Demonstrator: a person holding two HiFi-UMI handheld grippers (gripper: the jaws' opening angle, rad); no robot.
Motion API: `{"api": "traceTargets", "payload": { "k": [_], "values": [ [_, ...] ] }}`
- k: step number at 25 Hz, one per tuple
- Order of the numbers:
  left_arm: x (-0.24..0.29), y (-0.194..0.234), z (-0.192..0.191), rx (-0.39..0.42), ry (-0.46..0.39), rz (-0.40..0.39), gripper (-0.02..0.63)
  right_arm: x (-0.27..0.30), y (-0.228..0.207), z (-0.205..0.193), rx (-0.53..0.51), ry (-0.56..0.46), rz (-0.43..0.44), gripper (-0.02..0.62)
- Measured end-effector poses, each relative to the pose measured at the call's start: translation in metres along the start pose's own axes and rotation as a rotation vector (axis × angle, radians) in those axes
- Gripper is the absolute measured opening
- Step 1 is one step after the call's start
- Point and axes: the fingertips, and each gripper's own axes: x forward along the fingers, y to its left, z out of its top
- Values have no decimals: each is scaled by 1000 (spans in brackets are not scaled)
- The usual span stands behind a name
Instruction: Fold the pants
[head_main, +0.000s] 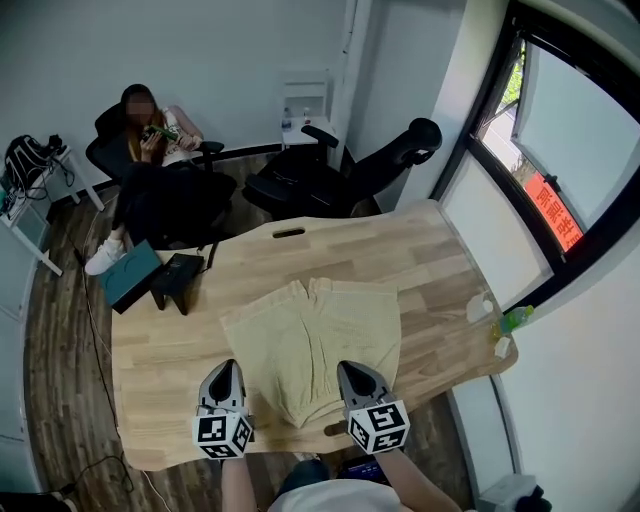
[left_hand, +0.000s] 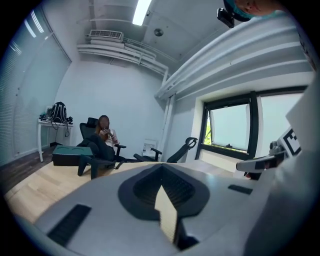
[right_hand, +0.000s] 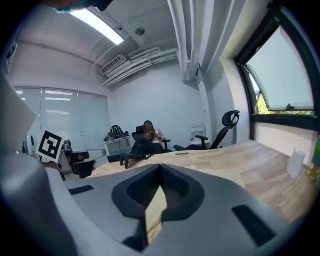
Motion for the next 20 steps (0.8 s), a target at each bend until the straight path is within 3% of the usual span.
{"api": "traceTargets", "payload": {
  "k": [10,20],
  "values": [
    [18,29,15,-10,-12,38,7,13,9,14,-39,2,16,6],
    [30,44,-2,-41,14,115,8,28,30,-2,-71,29,111,6]
  ]
}}
